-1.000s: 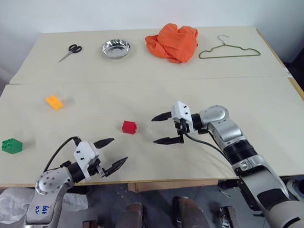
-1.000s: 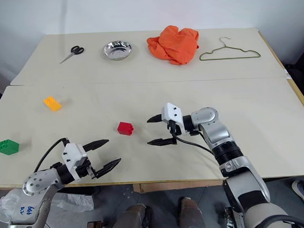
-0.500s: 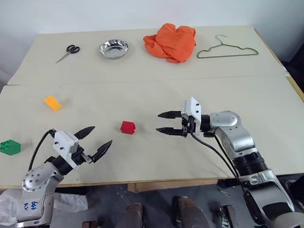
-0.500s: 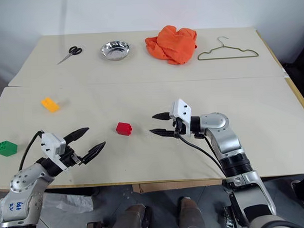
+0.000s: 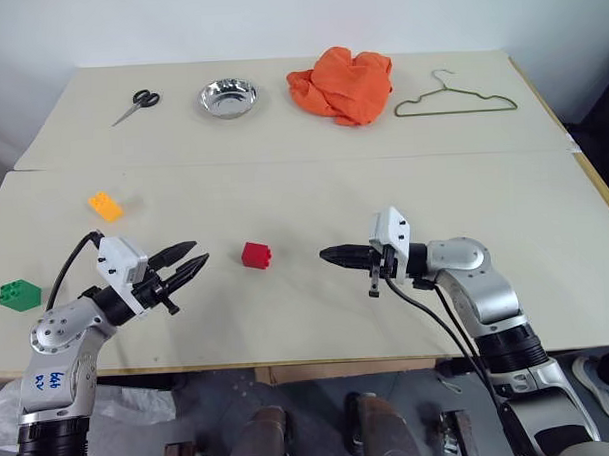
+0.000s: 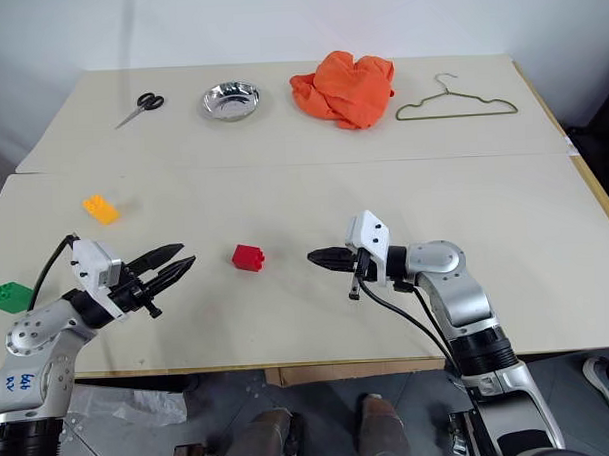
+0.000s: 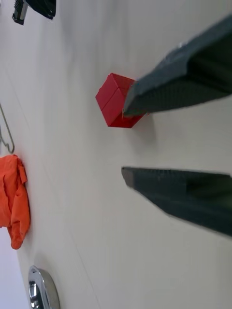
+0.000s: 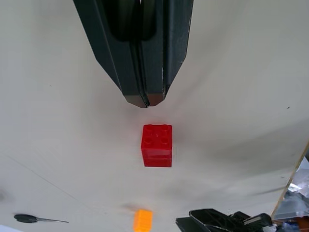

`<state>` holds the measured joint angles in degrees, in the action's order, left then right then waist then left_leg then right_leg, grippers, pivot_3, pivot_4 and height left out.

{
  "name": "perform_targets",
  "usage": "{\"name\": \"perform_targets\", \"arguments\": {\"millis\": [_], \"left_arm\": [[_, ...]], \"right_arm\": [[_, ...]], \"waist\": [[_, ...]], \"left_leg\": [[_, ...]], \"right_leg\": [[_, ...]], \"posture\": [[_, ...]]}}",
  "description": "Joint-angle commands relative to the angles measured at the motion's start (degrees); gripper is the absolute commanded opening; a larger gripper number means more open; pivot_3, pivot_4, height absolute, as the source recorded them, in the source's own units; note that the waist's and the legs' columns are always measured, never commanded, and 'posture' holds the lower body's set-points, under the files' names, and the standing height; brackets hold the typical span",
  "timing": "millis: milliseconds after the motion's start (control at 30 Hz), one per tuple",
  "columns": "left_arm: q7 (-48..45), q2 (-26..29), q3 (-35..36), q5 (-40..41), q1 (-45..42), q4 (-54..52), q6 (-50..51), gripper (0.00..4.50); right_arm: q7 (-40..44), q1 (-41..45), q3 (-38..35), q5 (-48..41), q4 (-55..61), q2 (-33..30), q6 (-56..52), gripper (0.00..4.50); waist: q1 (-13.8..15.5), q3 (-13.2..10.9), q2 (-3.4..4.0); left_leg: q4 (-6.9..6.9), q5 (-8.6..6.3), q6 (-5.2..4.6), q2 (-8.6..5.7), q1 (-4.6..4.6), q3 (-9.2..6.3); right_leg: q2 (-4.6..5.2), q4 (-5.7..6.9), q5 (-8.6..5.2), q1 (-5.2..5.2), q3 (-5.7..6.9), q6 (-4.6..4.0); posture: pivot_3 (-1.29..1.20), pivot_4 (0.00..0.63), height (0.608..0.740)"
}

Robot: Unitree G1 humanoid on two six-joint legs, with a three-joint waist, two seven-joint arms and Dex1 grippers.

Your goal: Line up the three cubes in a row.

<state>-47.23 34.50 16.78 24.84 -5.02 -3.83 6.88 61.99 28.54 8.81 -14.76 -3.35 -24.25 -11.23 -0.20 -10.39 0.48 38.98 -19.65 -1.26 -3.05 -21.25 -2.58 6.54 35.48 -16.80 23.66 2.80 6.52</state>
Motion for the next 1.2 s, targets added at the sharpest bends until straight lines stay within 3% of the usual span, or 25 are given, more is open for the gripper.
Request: {"name": "perform_targets", "arguments": {"millis": [33, 67, 133, 233, 433, 567, 900, 1200], "left_arm": [[-0.6, 0.5, -0.6, -0.3, -1.2, -0.1, -1.0, 0.26], [-0.5, 0.4, -0.6, -0.4, -1.4, 0.0, -0.9, 0.00], [-0.5, 0.6, -0.8, -0.5, -1.4, 0.1, -0.4, 0.00], [0.5, 0.3, -0.3, -0.1, -1.0, 0.3, 0.4, 0.60], [1.2, -0.3, -0.5, -0.3, -0.4, -0.1, 0.1, 2.37], [1.5, -0.8, -0.6, 0.4, 0.1, -1.0, 0.4, 3.50], [-6.3, 3.0, -0.3, 4.0, 7.6, -5.8, 2.6, 3.50], [-8.5, 4.9, 1.1, 3.7, 10.8, -5.0, 2.1, 3.50]], "right_arm": [[-1.0, 0.0, -0.4, -0.9, 2.8, -0.2, -0.9, 0.56], [-1.2, 0.0, -0.3, -0.9, 2.9, -0.2, -1.3, 0.90], [-1.8, 0.2, -0.4, -1.1, 2.8, 0.4, -1.6, 1.61], [-1.3, 1.8, 2.8, -1.7, 5.5, 2.1, -5.4, 2.52], [-8.1, 5.9, 7.4, 2.3, 2.9, 8.8, -9.5, 4.36], [-10.6, 7.5, 10.8, 5.6, -0.7, 11.7, -9.4, 4.37], [-16.0, 10.8, 12.4, 10.8, -10.9, 17.6, -2.9, 4.37], [-13.8, 10.9, 13.4, 11.4, -14.1, 19.0, 0.5, 4.37]], "waist": [[0.0, 0.0, 0.00], [0.0, 0.0, 0.00], [0.0, 0.0, 0.00], [0.0, 0.0, 0.00], [-0.6, 0.0, 0.00], [-0.2, 0.0, 0.00], [-1.4, 0.0, -0.01], [-1.4, 0.0, 0.01]], "left_leg": [[0.00, 0.00, 0.00, 0.00, 0.00, 0.00], [0.00, 0.00, 0.00, -0.01, 0.00, 0.00], [0.00, 0.00, 0.00, -0.01, 0.00, 0.00], [0.00, 0.00, 0.00, 0.00, 0.00, 0.00], [-0.02, 0.01, 0.06, 0.07, 0.00, -0.01], [-0.01, 0.00, 0.03, -0.05, -0.01, -0.02], [-0.07, 0.00, 0.03, -0.03, 0.01, -0.03], [-0.12, 0.00, 0.03, -0.02, 0.02, -0.03]], "right_leg": [[0.00, 0.00, 0.00, 0.00, 0.00, 0.00], [0.00, 0.00, 0.00, 0.00, 0.00, 0.00], [0.01, 0.01, 0.00, 0.00, 0.00, 0.00], [0.01, 0.00, 0.00, 0.00, -0.01, 0.00], [-0.03, 0.08, -0.03, 0.07, 0.00, -0.05], [0.00, 0.09, -0.03, 0.06, -0.01, -0.05], [-0.01, 0.14, -0.05, 0.08, -0.02, -0.08], [-0.01, 0.14, -0.07, 0.11, -0.02, -0.13]], "posture": [[0.00, 0.150, 0.740], [0.00, 0.150, 0.740], [0.00, 0.150, 0.740], [0.00, 0.150, 0.740], [0.00, 0.150, 0.740], [0.00, 0.150, 0.740], [0.00, 0.150, 0.740], [0.00, 0.150, 0.740]]}}
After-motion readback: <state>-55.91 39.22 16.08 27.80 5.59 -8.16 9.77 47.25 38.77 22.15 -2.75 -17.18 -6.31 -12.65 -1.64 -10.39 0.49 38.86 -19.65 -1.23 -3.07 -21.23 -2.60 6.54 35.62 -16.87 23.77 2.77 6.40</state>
